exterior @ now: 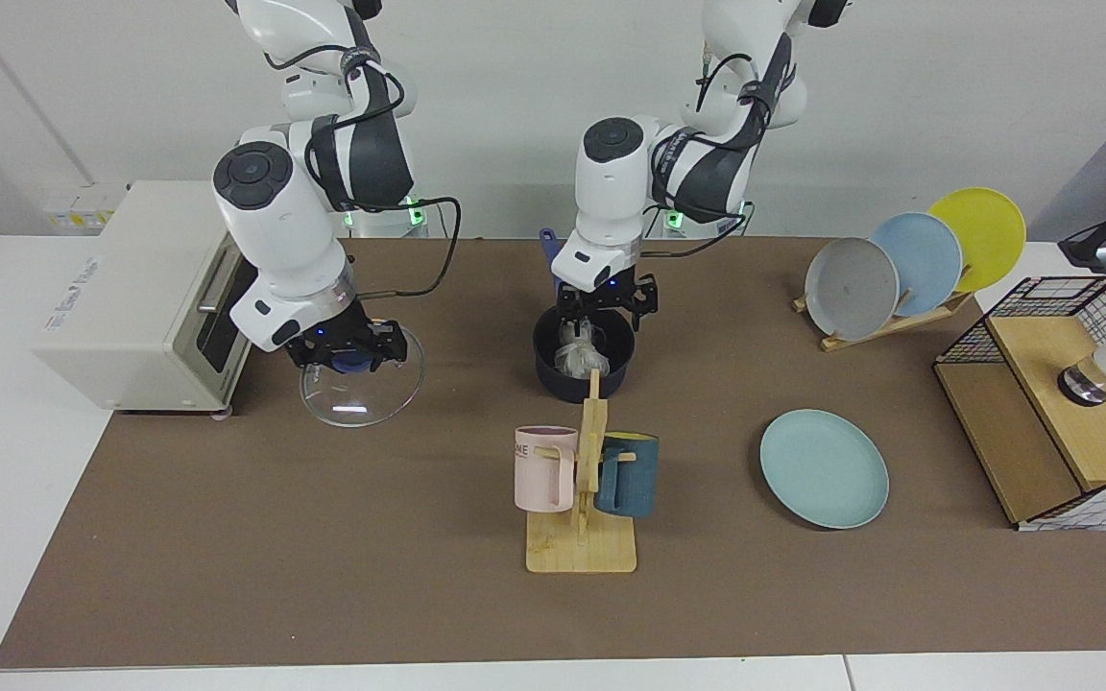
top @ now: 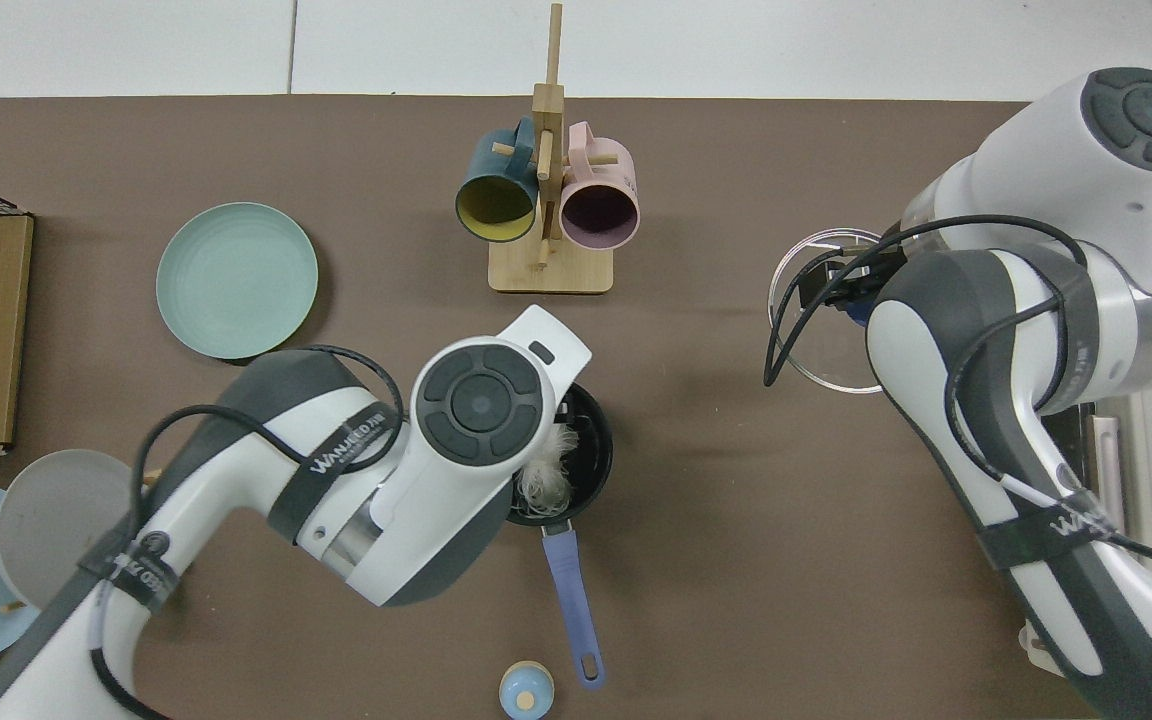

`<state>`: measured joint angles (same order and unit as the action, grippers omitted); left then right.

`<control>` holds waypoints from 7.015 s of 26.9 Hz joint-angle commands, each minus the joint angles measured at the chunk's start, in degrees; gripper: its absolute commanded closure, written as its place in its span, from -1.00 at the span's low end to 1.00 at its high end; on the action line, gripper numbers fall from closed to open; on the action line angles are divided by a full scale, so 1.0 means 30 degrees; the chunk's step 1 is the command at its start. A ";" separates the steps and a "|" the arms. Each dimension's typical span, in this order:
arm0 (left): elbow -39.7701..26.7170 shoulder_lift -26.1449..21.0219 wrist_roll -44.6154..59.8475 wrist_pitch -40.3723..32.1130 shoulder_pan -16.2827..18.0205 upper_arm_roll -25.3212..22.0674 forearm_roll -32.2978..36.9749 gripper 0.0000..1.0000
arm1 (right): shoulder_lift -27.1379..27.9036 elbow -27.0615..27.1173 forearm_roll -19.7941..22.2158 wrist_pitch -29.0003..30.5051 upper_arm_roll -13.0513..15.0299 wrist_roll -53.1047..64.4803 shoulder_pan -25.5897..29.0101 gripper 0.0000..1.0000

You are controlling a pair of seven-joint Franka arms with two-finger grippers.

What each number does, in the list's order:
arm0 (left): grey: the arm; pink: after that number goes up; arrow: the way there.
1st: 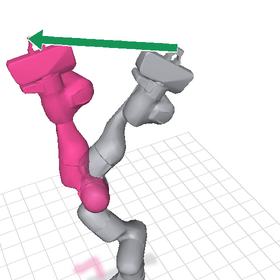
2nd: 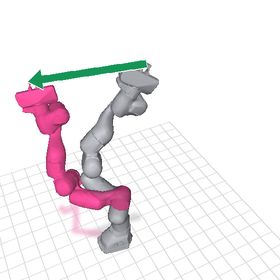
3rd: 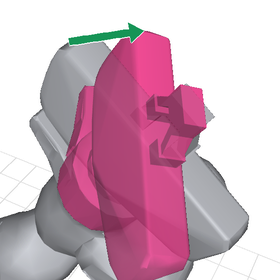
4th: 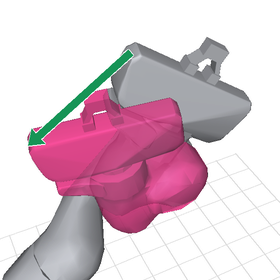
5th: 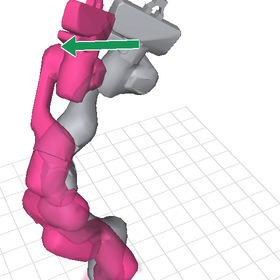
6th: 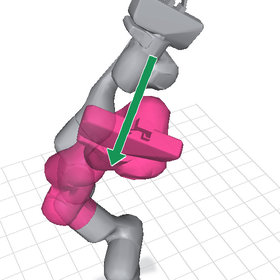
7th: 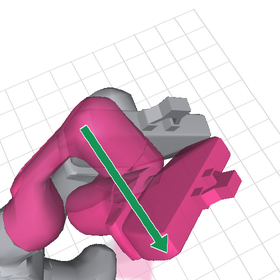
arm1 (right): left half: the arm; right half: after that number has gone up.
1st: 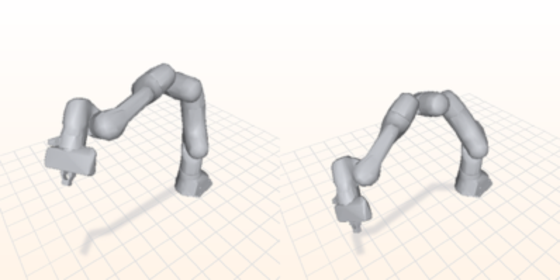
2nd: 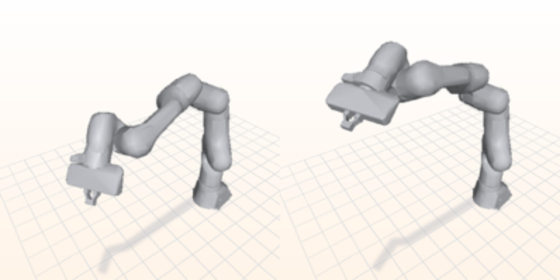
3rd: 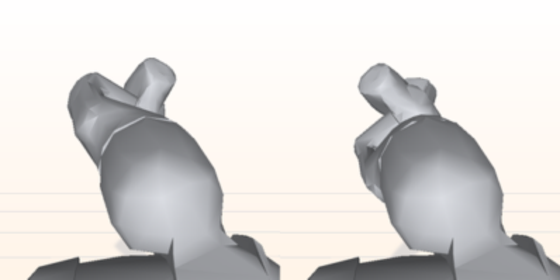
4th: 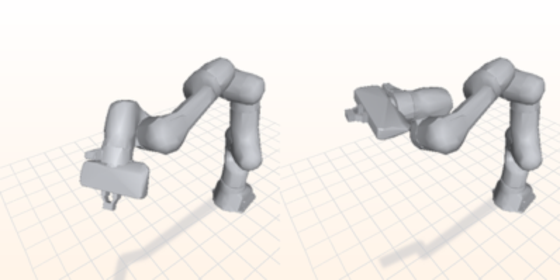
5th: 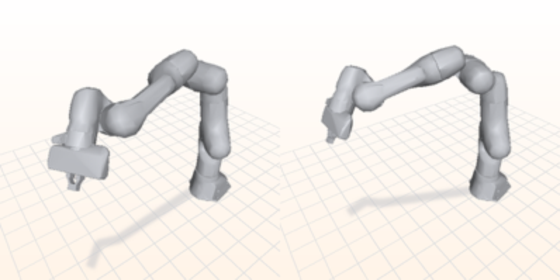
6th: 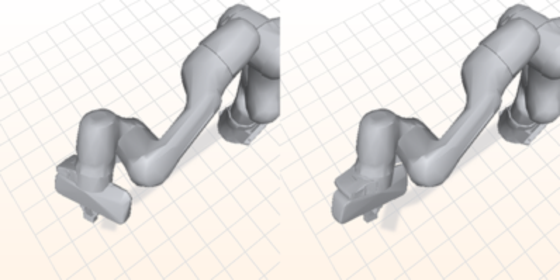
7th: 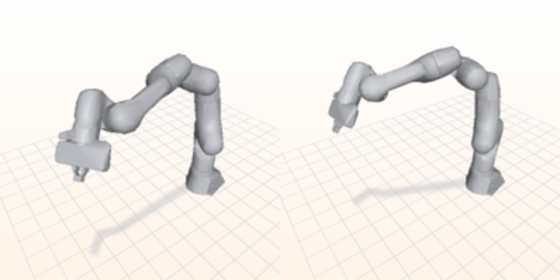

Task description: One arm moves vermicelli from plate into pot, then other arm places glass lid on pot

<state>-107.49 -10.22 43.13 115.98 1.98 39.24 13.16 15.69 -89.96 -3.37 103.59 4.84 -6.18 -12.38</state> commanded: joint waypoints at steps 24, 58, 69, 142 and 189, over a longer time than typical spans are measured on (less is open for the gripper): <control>0.2052 0.4373 -1.5196 -0.7841 0.0012 -1.0908 -0.4770 -1.00 | -0.1655 -0.4610 0.1561 0.4256 -0.4423 -0.8948 -0.1353 1.00; 0.5011 0.2878 -1.5020 -0.8044 0.0100 -1.2463 -0.3919 -1.00 | 0.2973 -0.0921 0.6573 0.4433 -1.0579 -2.1348 -0.1822 1.00; 0.4865 0.3025 -1.4990 -0.8485 0.0217 -1.2405 -0.3919 -1.00 | 0.2974 -0.1390 0.6339 0.4230 -1.0667 -2.1201 -0.1558 1.00; 0.4865 0.3054 -1.6983 -0.8573 0.0276 -1.2258 -0.3978 -1.00 | 0.2417 -0.2767 0.5752 0.5051 -1.0667 -2.2432 -0.1558 -1.00; 0.4923 0.3113 -1.6983 -0.8456 0.0217 -1.2229 -0.3948 -1.00 | -0.1564 -0.0920 0.4170 0.0979 -1.0493 -1.7371 -0.0124 -1.00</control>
<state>-93.94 -0.71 -7.18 91.41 2.54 2.48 0.47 15.24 -90.92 11.43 108.30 -26.55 -65.96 -16.22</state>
